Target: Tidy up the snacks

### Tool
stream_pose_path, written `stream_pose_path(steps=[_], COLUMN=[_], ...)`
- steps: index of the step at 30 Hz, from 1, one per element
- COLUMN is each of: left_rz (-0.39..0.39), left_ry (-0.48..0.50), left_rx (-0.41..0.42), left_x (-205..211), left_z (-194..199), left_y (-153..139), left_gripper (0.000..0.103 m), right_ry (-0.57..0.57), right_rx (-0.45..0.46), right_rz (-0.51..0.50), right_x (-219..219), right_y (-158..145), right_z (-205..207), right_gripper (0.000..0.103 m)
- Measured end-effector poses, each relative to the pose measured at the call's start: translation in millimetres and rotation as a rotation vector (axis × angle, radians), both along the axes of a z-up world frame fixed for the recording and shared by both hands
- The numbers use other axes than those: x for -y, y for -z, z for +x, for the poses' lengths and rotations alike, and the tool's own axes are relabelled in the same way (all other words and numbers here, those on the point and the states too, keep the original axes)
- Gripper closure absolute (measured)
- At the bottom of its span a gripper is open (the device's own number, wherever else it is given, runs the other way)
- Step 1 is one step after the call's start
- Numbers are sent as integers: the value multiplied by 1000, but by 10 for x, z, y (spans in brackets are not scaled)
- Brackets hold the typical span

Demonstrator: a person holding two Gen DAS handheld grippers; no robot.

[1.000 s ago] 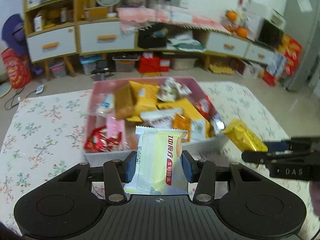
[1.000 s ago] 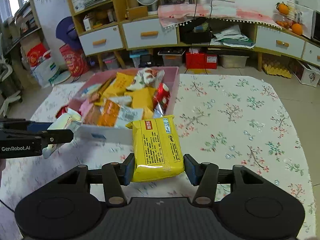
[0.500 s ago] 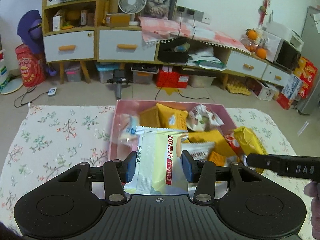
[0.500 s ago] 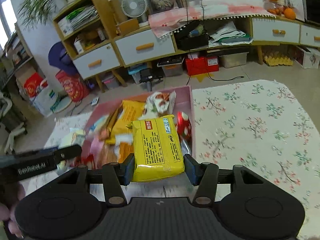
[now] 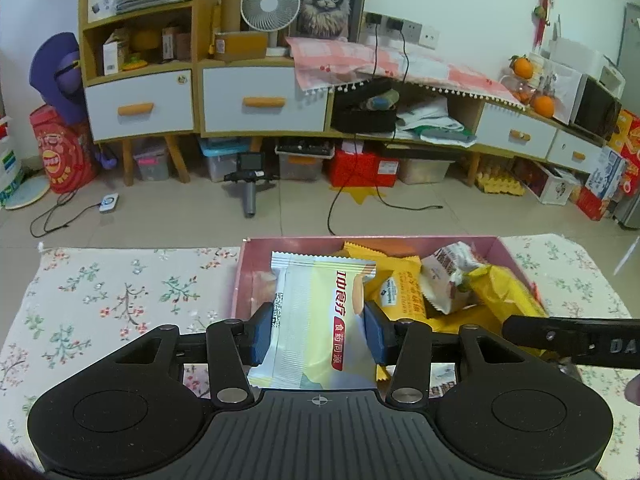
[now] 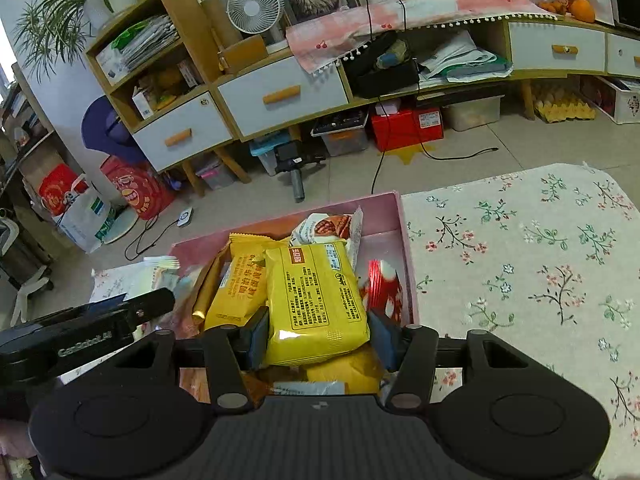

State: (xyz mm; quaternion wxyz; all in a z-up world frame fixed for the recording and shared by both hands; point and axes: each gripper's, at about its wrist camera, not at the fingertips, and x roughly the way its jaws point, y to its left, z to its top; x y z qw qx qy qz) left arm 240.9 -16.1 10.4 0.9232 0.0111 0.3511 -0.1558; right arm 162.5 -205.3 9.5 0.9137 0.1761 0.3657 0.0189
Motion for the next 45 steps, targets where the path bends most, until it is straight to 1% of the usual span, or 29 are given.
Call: stream_pose_path(steps=[2,3,5,9,10,13,17,20,23,27,31,34,36,41,45], left_rz=[3,3,-2,18,25,39,53,63,83,100,121,101,81,91,108], left_ry=[2,4,12,21,22,23,16,0,-18,-52,-90,-123,-136,-161,-147], left_rx=[-3,-3,2,10,7,0,-5,-4,-15,-44,-64,-83,-93,-100,-104], left_x=[17,23,32,63,65,58,15,-25,-56,-113,-161,-228,-262,-329,-358], left_z=[21,18,-6,-88,-117,-256,-512,-719,-929,-1228,-1538,-1734,-1816,-1958,-1996], left_y=[49,64,75,25,5,-70,-182,-277,-364,-464,-529,-540,-526,-410,-375], left_gripper=[54,51,36,27,23,21,11,7,5,3,1,1,0,0,0], right_ry=[2,8,16,34,39,42,43,50,47,32,26,16,4,12,16], right_rx=[3,3,11,25,30,44,50,47,38,27,7,0,-2,-19,-22], right_rz=[19,27,49,86,93,95,70,39,-8,-70,-86,-92,-112,-159,-180], right_x=[34,52,90,148,154,159,151,122,58,-55,-152,-203,-241,-336,-388], right_y=[6,6,-9,-79,-106,-196,-300,-347,-398,-471,-516,-513,-485,-379,-319], right_z=[11,15,21,-10,-34,-127,-298,-447,-600,-832,-1071,-1231,-1320,-1467,-1527], right_gripper=[73,70,63,56,53,49,40,37,31,28,27,25,25,25,25])
